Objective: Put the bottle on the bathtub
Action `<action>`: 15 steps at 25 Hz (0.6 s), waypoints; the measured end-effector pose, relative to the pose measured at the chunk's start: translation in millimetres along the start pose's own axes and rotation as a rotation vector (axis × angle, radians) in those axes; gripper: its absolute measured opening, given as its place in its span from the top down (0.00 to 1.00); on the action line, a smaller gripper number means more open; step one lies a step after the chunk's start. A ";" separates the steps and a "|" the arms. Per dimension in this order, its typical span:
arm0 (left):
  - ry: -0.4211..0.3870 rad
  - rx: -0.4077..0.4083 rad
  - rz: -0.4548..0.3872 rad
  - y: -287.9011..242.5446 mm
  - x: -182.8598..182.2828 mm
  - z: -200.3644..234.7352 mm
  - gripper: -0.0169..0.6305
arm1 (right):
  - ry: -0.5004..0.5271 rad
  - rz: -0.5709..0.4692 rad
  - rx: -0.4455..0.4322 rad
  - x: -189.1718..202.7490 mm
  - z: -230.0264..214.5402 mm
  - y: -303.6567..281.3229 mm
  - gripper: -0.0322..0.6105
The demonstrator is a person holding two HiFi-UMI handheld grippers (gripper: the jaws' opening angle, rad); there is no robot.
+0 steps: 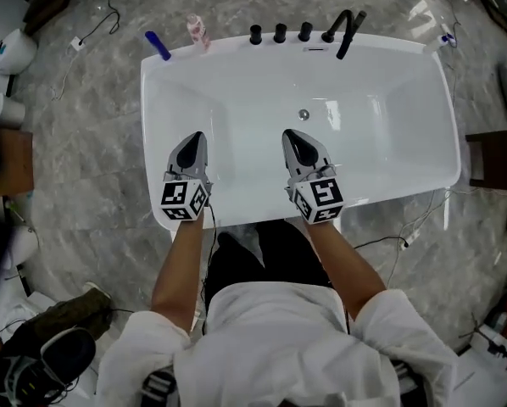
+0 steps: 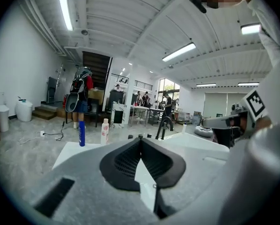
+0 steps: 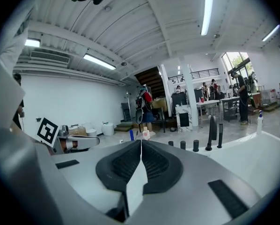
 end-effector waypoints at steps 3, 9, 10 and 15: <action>0.016 0.016 0.000 42.3 -12.5 -32.6 0.95 | 0.053 -0.010 -0.022 -17.4 10.8 56.7 0.92; 0.011 0.045 -0.028 153.3 -28.8 -93.5 0.95 | 0.090 -0.057 -0.014 -41.6 53.9 172.6 0.92; 0.014 0.049 -0.035 173.9 -30.2 -103.6 0.95 | 0.095 -0.065 -0.014 -44.3 62.8 191.3 0.92; 0.009 0.087 -0.075 268.7 -36.8 -150.1 0.95 | 0.116 -0.103 -0.011 -54.5 107.5 273.6 0.92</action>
Point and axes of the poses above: the fingertips, and each gripper's own axes: y backward along the fingers, z to its left, x out of its underside, the point moved 1 cm from there along y, backward along the fingers, and after that the axes turned 5 degrees about x, right-handed, at the moved point
